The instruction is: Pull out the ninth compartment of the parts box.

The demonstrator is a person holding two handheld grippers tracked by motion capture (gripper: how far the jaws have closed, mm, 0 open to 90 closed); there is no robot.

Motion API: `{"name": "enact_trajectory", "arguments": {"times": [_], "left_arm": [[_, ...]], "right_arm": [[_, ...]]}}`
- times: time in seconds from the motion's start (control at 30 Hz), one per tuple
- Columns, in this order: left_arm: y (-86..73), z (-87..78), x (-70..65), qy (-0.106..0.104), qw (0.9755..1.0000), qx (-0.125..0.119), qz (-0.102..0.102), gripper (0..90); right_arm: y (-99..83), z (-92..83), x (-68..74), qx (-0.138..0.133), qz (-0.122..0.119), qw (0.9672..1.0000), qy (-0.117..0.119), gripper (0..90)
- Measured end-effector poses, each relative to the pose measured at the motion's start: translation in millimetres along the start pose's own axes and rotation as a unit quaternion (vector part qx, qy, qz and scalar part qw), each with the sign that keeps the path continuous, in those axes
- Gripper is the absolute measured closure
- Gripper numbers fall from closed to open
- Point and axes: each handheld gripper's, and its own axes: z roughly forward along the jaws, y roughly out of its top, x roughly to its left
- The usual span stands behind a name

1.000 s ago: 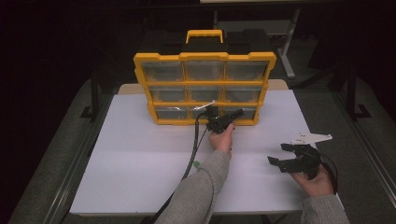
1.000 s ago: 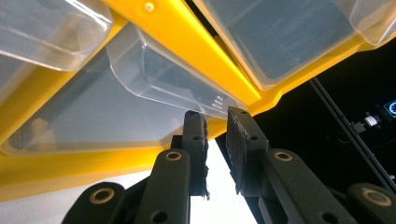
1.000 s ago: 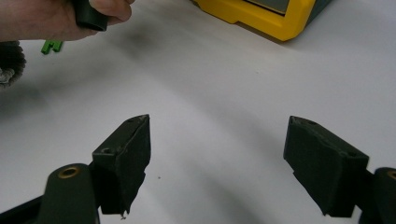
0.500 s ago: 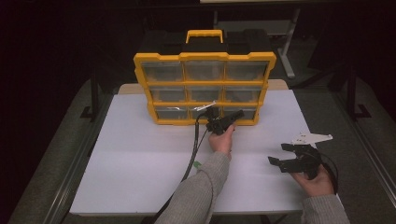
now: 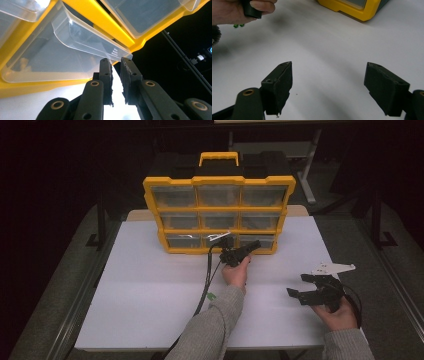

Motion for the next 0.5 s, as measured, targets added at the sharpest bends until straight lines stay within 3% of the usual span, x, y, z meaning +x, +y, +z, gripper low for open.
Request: {"name": "enact_trajectory", "arguments": {"times": [0.5], "left_arm": [[-6.9, -7.7, -4.8, -0.004, 0.9997, 0.011, 0.019, 79.6]], "right_arm": [[-0.3, -0.2, 0.4, -0.001, 0.001, 1.0000, 0.000, 21.8]]}}
